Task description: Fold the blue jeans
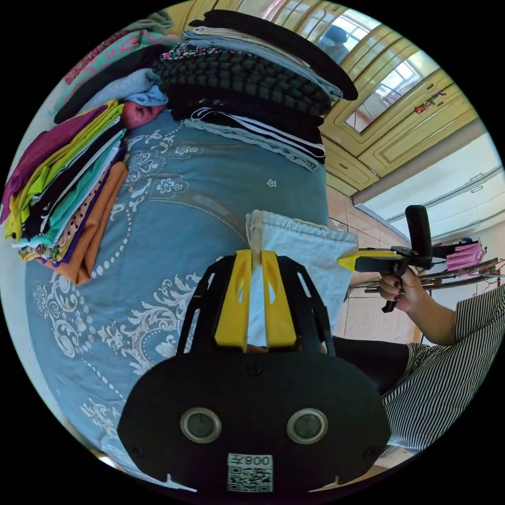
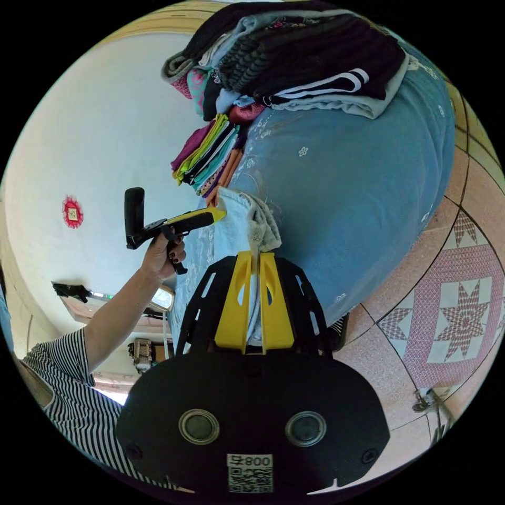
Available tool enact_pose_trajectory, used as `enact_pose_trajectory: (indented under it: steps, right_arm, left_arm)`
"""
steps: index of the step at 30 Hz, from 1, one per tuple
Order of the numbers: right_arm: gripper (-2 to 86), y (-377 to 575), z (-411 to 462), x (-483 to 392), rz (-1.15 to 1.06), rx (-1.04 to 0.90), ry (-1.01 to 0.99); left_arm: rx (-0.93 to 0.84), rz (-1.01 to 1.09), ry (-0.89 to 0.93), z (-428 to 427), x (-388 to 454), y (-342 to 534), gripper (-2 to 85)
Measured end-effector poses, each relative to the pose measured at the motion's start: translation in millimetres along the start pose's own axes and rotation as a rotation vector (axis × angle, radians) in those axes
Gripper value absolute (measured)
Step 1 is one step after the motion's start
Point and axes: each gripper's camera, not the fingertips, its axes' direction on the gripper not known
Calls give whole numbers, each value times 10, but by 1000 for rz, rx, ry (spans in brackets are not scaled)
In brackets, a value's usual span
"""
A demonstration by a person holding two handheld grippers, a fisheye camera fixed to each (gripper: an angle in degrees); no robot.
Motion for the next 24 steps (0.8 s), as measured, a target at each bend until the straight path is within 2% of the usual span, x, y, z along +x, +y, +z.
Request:
enact_pose_trajectory:
  steps: [10,24]
  right_arm:
    - [26,454,251,-1169,-213,-35,-48]
    - [28,1733,1555,-3193,-541,-276,-107]
  left_arm:
    - [106,-29,-61,-857,41,1053,13]
    - [167,-168,-132,-1789,-168,3381,13]
